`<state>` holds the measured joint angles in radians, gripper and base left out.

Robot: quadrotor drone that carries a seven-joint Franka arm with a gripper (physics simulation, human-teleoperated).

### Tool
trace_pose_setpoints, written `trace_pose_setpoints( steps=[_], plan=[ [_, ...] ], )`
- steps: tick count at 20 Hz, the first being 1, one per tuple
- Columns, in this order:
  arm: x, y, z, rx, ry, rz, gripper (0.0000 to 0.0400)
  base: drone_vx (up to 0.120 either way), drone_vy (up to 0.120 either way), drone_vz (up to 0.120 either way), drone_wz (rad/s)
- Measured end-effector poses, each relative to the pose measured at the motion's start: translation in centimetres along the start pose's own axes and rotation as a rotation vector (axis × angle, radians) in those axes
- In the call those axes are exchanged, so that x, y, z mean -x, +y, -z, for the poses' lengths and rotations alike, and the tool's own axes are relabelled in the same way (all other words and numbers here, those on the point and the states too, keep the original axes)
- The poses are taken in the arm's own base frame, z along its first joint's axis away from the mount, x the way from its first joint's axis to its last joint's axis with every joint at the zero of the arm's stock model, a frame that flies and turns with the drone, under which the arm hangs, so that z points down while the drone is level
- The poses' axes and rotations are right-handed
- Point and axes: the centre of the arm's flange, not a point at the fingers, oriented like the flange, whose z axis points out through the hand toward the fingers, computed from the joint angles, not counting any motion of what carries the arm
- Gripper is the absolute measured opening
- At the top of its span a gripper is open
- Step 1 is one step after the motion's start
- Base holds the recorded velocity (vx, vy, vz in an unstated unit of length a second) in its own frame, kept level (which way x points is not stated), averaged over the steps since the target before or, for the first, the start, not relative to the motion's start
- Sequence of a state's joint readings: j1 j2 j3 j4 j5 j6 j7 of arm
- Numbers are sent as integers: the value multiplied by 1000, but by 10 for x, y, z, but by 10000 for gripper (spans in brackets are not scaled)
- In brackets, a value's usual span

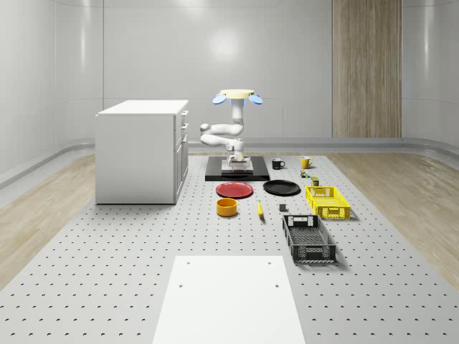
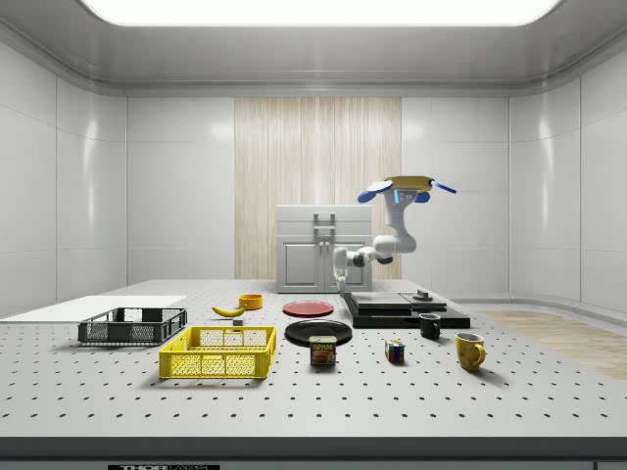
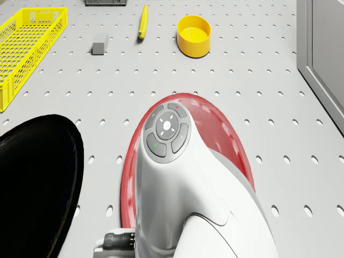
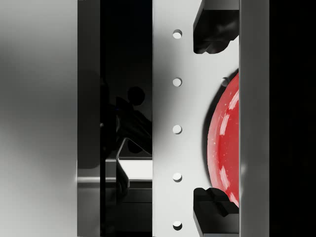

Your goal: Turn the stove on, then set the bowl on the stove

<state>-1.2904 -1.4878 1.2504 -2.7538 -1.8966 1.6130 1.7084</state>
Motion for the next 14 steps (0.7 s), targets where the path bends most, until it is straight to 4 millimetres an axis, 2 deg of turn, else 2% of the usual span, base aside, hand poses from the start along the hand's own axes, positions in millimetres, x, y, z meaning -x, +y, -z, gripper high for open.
trace_pose_setpoints(
  steps=[14],
  plan=[
    [0,0,0,0,0,0,400,120,0,0,0]
  ],
)
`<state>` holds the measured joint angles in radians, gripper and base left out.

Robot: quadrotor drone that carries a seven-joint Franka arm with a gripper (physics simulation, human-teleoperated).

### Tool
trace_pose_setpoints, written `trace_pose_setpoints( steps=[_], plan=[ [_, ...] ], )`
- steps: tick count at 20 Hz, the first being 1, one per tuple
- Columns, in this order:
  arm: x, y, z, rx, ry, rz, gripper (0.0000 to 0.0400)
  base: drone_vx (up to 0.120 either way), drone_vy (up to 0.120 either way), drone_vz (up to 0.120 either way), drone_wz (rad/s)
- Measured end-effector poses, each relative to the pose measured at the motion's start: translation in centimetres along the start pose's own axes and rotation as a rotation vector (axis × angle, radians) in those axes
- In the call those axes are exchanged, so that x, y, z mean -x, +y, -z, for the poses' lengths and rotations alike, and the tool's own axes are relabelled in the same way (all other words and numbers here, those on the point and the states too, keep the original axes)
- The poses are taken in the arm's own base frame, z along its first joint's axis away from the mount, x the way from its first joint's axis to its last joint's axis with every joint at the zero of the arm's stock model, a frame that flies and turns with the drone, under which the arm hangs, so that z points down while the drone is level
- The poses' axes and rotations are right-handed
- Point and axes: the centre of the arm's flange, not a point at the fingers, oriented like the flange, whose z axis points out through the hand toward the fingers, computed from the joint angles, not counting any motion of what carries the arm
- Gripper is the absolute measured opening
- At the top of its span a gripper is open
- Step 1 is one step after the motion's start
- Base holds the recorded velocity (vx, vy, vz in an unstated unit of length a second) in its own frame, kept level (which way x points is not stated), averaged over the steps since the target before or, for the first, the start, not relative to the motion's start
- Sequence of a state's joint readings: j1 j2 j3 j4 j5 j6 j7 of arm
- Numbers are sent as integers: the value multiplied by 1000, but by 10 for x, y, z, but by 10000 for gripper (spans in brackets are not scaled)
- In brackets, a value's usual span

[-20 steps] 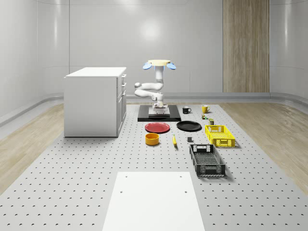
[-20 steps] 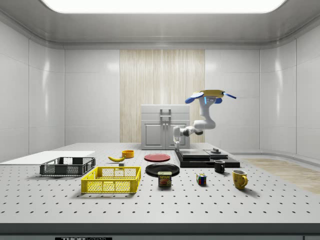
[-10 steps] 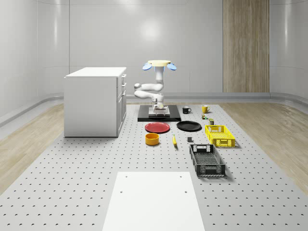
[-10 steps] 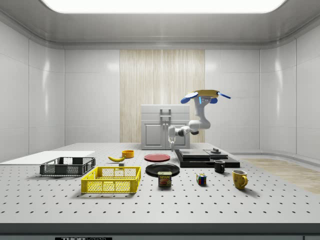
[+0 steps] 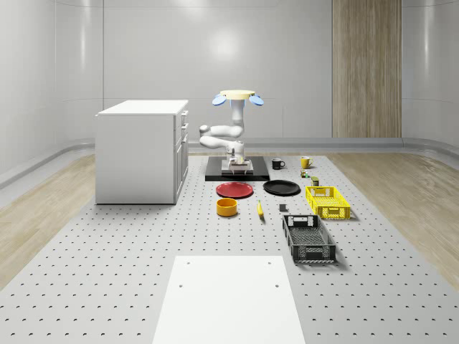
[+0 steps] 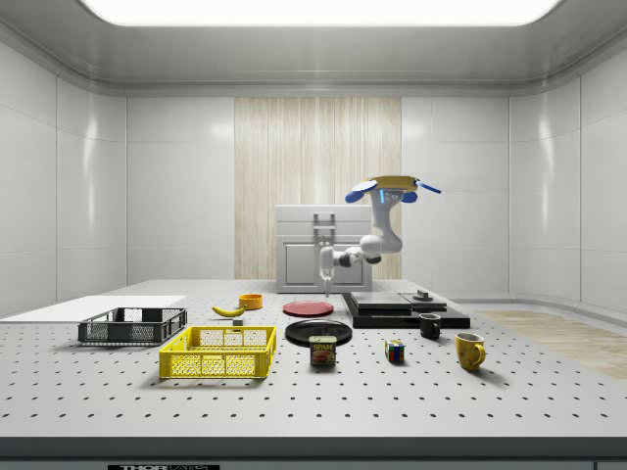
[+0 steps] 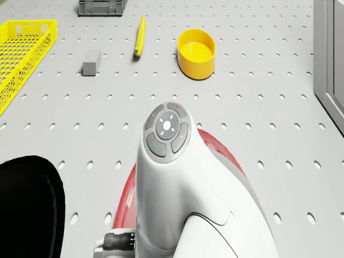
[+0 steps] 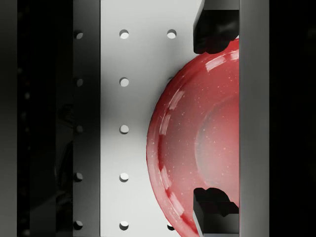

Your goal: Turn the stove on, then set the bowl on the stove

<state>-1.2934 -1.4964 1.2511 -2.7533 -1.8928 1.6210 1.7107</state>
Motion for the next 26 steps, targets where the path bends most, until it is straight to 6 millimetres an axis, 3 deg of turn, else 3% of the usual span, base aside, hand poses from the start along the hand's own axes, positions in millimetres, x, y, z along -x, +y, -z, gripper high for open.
trace_pose_setpoints(
  steps=[26],
  plan=[
    [0,0,0,0,0,0,400,120,0,0,0]
  ],
)
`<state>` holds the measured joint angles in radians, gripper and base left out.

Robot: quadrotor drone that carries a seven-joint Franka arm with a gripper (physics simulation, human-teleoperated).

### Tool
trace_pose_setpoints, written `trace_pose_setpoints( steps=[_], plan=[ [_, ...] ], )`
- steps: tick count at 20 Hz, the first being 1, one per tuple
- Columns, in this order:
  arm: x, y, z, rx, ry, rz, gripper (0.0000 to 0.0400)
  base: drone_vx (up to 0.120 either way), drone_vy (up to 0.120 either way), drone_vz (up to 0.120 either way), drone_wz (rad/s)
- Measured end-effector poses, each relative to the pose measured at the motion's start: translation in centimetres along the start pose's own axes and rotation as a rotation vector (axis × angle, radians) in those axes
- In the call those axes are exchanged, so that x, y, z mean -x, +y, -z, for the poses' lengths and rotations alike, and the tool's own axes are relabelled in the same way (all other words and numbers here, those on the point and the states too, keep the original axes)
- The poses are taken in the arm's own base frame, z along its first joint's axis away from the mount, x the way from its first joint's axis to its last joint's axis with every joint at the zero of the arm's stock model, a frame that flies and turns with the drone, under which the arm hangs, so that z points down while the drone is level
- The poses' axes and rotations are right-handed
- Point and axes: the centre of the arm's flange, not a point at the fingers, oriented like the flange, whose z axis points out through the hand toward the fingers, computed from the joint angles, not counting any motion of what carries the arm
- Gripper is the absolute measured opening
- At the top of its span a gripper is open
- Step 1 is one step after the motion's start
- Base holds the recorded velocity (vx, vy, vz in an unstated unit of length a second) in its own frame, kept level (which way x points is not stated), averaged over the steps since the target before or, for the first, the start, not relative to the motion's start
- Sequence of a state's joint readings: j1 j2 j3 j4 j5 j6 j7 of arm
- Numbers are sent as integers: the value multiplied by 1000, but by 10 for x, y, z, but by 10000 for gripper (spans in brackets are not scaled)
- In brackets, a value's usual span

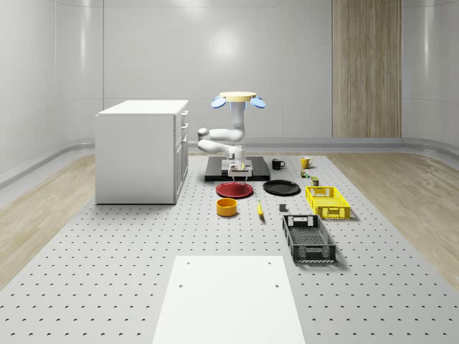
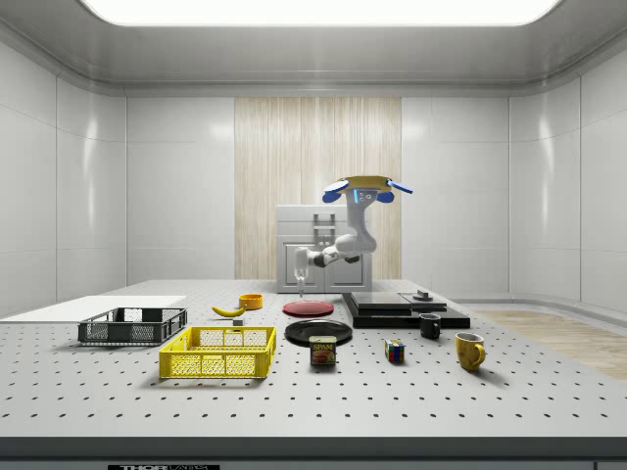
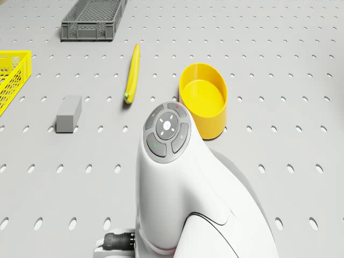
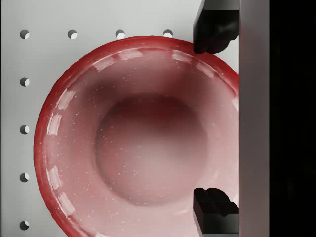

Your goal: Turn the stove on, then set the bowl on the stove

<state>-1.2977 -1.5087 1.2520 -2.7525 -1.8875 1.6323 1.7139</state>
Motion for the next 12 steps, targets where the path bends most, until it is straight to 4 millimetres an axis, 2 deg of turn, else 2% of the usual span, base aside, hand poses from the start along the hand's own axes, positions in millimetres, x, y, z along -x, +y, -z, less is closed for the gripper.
trace_pose_setpoints(
  steps=[12],
  plan=[
    [0,0,0,0,0,0,400,120,0,0,0]
  ],
)
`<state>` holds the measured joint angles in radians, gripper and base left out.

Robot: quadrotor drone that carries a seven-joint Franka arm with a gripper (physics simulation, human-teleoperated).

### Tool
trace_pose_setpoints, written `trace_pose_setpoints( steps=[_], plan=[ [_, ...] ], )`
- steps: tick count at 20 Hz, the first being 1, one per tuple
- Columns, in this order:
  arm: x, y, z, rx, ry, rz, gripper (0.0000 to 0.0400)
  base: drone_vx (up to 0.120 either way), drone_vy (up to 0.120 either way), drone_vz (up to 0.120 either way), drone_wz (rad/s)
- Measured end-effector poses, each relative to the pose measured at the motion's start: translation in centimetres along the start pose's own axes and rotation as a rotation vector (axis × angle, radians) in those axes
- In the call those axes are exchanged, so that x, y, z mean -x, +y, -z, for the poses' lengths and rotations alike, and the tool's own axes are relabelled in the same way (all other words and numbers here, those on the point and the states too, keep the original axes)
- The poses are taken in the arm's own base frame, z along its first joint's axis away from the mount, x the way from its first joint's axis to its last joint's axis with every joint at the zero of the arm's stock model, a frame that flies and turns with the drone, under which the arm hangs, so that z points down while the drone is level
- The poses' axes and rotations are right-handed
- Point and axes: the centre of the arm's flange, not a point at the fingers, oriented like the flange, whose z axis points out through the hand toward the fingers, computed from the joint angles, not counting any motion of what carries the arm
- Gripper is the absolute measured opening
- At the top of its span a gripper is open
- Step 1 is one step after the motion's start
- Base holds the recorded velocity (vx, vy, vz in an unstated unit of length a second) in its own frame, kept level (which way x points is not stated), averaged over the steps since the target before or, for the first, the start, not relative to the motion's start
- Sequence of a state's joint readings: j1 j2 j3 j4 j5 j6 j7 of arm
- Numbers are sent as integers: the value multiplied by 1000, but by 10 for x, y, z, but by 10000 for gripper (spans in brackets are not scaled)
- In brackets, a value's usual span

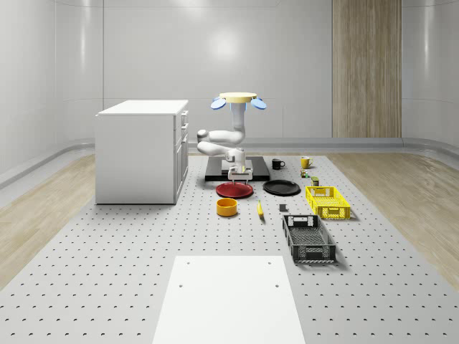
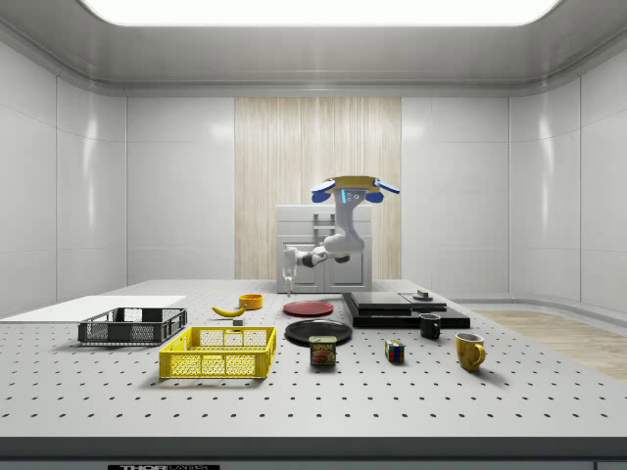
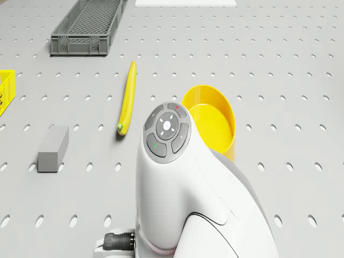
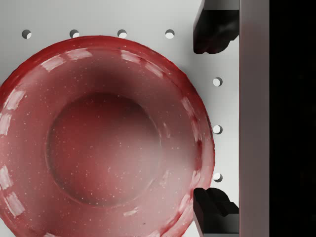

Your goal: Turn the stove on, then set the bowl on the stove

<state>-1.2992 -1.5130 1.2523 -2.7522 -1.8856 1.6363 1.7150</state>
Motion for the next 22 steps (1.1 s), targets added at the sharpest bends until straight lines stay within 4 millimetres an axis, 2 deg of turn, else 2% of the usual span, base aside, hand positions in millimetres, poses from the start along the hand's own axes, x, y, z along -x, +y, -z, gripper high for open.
trace_pose_setpoints(
  steps=[5,9,17,22],
  plan=[
    [0,0,0,0,0,0,400,120,0,0,0],
    [0,0,0,0,0,0,400,120,0,80,0],
    [0,0,0,0,0,0,400,120,-65,0,0],
    [0,0,0,0,0,0,400,120,-8,0,0]
  ],
)
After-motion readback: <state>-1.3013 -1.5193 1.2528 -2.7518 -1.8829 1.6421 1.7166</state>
